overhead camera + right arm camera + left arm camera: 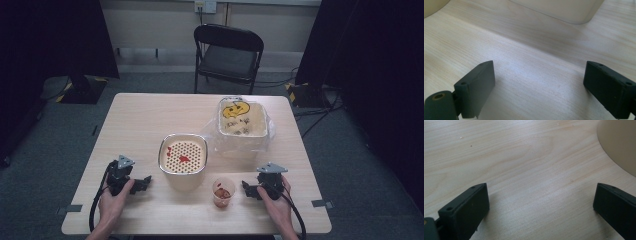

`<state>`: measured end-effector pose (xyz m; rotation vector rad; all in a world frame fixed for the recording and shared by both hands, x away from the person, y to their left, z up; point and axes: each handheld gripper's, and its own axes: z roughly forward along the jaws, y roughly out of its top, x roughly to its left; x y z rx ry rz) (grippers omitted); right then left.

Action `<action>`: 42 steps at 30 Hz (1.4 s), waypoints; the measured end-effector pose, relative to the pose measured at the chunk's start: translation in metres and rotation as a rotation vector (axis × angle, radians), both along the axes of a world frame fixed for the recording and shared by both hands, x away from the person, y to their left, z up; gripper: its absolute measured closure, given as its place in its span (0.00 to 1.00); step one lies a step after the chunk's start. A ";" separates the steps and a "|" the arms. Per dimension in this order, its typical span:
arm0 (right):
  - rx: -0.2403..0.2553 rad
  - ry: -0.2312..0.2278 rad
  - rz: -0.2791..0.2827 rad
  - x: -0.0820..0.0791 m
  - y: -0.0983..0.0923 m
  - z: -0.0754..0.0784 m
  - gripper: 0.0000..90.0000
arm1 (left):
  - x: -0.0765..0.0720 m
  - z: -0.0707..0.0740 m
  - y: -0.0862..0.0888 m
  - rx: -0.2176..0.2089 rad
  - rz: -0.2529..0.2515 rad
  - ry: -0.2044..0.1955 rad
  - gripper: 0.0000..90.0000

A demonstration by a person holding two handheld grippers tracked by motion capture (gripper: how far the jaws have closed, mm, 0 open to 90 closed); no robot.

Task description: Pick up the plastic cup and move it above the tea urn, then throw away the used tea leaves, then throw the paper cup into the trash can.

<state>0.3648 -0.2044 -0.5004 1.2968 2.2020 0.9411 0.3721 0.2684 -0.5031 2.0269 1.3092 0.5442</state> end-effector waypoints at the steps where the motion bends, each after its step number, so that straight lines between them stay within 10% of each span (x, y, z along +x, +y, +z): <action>1: 0.000 0.000 -0.007 -0.001 0.000 0.000 0.11 | 0.000 0.000 0.000 0.003 -0.002 0.001 0.00; 42: 0.101 0.119 0.269 -0.047 0.029 0.018 0.19 | 0.000 0.000 0.000 0.001 0.000 0.000 0.00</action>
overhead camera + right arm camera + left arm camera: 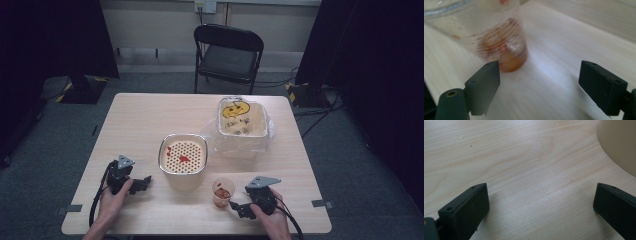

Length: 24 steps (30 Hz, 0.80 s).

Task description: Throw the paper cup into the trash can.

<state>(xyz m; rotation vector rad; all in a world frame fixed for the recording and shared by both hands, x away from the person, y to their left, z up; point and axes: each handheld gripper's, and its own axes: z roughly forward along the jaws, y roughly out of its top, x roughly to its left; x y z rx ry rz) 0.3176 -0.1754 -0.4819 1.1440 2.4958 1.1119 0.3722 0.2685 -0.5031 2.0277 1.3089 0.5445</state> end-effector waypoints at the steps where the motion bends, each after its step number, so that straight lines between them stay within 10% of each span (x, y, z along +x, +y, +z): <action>1: -0.006 0.000 0.029 -0.001 0.006 -0.001 0.18 | 0.000 0.000 0.000 0.002 -0.001 0.001 0.00; 24: 0.057 -0.072 0.117 0.009 0.048 0.009 0.20 | 0.000 0.000 0.000 0.002 -0.001 0.001 0.00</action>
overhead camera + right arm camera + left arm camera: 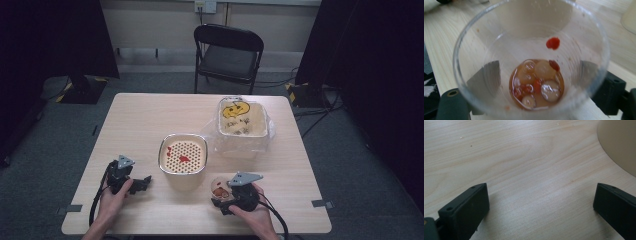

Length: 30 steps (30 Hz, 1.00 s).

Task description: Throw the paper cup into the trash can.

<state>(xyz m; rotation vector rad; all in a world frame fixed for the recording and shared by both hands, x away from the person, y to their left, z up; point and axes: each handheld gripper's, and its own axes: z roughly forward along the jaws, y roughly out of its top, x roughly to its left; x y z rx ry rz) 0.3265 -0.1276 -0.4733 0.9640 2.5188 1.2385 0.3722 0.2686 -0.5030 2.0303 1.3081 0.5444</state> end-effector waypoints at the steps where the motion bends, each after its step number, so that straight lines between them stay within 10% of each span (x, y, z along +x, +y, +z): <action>1: 0.000 0.000 0.000 0.000 0.000 0.000 0.20 | 0.000 0.000 0.000 0.000 0.000 0.000 0.00; 18: -0.020 -0.025 0.010 0.002 0.005 0.003 0.42 | 0.000 0.000 0.000 0.000 0.000 0.000 0.00; 30: 0.030 -0.071 -0.025 0.012 -0.006 0.035 0.44 | 0.000 0.000 0.000 0.001 0.000 0.001 0.00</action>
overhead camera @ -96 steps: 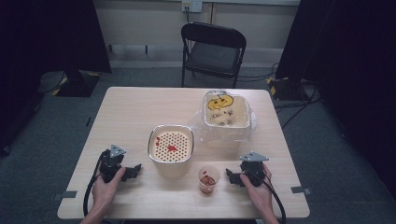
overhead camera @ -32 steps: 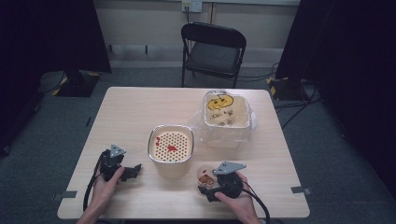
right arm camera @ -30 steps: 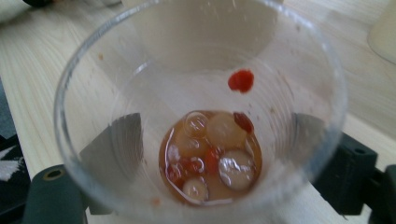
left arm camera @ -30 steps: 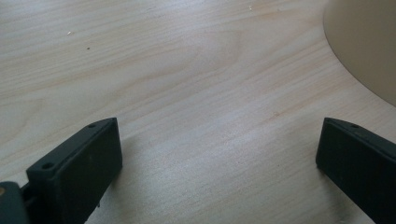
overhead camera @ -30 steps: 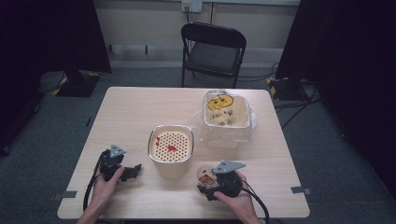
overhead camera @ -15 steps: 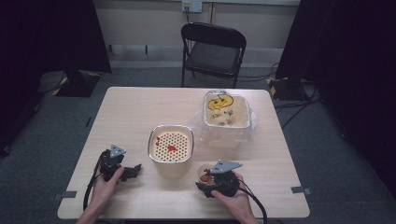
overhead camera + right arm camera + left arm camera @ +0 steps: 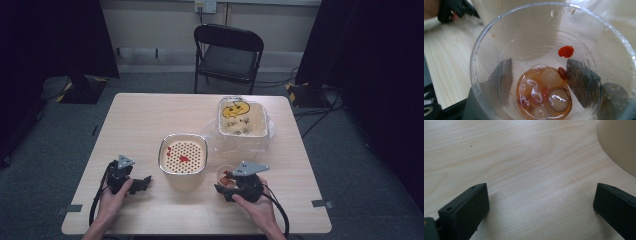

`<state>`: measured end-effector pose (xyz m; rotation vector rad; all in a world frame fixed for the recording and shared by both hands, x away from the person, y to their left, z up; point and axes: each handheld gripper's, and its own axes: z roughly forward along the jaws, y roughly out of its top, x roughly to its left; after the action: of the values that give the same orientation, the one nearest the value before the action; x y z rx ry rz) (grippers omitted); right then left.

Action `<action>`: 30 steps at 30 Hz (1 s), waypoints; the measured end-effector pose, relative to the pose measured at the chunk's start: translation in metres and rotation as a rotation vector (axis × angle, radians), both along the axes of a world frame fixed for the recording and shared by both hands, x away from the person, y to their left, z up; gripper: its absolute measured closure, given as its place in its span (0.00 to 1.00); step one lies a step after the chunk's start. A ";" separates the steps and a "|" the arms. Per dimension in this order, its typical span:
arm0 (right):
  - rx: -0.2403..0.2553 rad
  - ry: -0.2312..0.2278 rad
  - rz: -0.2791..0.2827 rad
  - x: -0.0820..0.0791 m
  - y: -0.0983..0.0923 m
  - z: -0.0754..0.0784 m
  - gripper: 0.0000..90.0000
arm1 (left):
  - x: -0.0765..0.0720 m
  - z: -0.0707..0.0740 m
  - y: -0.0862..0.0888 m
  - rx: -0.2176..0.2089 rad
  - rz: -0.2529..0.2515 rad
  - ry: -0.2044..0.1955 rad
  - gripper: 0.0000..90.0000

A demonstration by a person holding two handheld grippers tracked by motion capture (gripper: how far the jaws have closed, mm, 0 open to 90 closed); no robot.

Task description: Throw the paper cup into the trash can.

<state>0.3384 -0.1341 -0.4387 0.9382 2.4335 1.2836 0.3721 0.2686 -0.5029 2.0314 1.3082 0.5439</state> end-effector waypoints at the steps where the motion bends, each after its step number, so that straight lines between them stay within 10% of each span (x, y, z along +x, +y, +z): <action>1: 0.009 -0.006 -0.004 0.002 -0.001 0.006 0.44 | 0.000 0.000 0.000 -0.001 0.000 -0.001 0.00; 30: 0.188 -0.142 -0.046 0.054 0.025 0.100 0.46 | 0.000 0.000 0.000 0.000 0.000 -0.001 0.00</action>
<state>0.3924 -0.1087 -0.3390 0.9091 2.2023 1.5280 0.3721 0.2686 -0.5030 2.0306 1.3081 0.5442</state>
